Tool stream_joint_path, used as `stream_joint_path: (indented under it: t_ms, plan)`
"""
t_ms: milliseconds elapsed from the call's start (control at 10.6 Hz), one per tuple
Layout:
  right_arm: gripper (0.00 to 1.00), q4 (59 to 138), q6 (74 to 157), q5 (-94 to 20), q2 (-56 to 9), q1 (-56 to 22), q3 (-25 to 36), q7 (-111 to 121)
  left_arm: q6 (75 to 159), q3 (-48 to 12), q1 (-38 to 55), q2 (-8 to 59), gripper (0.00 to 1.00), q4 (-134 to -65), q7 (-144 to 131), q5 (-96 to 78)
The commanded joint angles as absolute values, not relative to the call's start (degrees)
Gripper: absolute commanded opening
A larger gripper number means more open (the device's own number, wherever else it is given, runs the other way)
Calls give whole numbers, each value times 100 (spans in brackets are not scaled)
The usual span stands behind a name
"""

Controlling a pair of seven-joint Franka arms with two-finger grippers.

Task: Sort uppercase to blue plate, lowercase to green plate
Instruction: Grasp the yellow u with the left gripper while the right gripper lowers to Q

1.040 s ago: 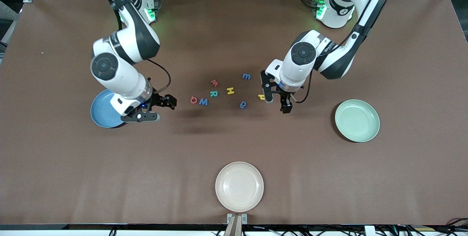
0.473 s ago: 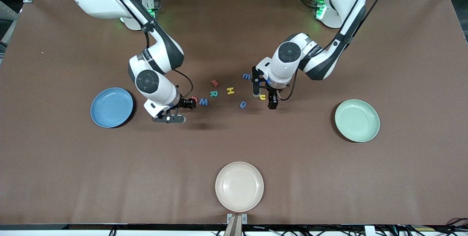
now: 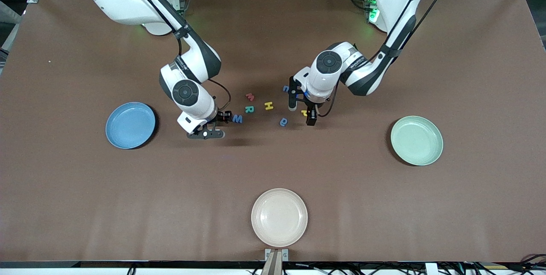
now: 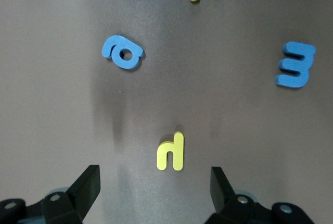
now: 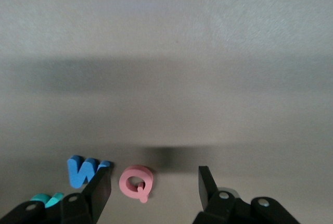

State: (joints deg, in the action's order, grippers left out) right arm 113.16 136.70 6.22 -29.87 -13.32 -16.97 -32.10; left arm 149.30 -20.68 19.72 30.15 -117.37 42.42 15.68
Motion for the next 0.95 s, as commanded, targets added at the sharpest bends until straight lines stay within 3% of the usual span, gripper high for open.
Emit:
stream_joint_path:
  t_ms: [0, 567, 851]
  plan:
    - [75, 11679, 14227, 782, -2997, -1371, -1687, -3392, 14985, -1978, 2083, 3173, 91, -11593, 4254, 1749]
    - [72, 11918, 14493, 712, -2962, -1459, -1731, -3577, 14985, -1960, 2144, 3427, 85, -11470, 4254, 1942]
    - [72, 11927, 14502, 703, -2971, -1468, -1731, -3586, 14977, -1890, 2188, 3436, 72, -11452, 4254, 1951]
